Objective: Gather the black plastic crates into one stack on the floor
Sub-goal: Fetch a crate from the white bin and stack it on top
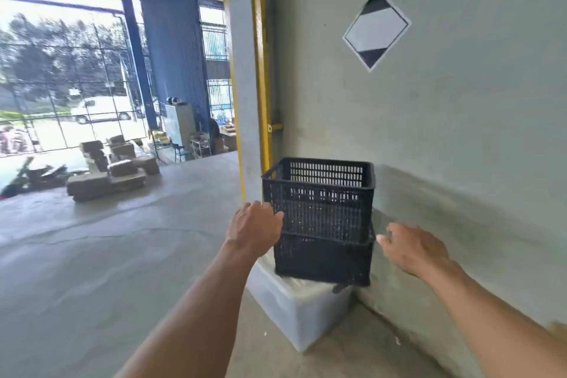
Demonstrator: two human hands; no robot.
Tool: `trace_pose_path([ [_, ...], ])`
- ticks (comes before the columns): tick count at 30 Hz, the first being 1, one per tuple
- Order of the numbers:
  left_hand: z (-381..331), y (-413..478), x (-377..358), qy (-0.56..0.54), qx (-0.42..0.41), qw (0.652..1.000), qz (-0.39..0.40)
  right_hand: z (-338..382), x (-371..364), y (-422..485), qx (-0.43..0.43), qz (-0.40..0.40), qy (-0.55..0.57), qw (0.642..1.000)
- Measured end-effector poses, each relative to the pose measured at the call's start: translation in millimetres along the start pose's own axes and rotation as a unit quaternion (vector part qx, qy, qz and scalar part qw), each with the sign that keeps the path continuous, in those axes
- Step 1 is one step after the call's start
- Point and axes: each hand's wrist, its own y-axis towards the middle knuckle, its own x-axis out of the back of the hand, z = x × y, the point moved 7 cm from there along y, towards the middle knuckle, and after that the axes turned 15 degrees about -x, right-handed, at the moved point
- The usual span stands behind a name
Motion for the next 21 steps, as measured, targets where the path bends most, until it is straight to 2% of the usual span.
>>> trace_pose_path([
  [5,88,46,-8,0.013,-0.011,1.0,-0.022,87,-3,50,0.009,-0.021,-0.002,1.0],
  [10,145,99,-29,-0.002,-0.013,1.0,-0.024,144,-14,99,-0.01,-0.032,0.01,0.999],
  [13,157,128,-51,0.009,-0.053,0.998,-0.024,163,-24,130,-0.024,-0.035,0.009,0.999],
  [21,177,223,-146,-0.047,-0.059,0.997,-0.01,166,-52,241,-0.045,-0.051,0.003,0.998],
])
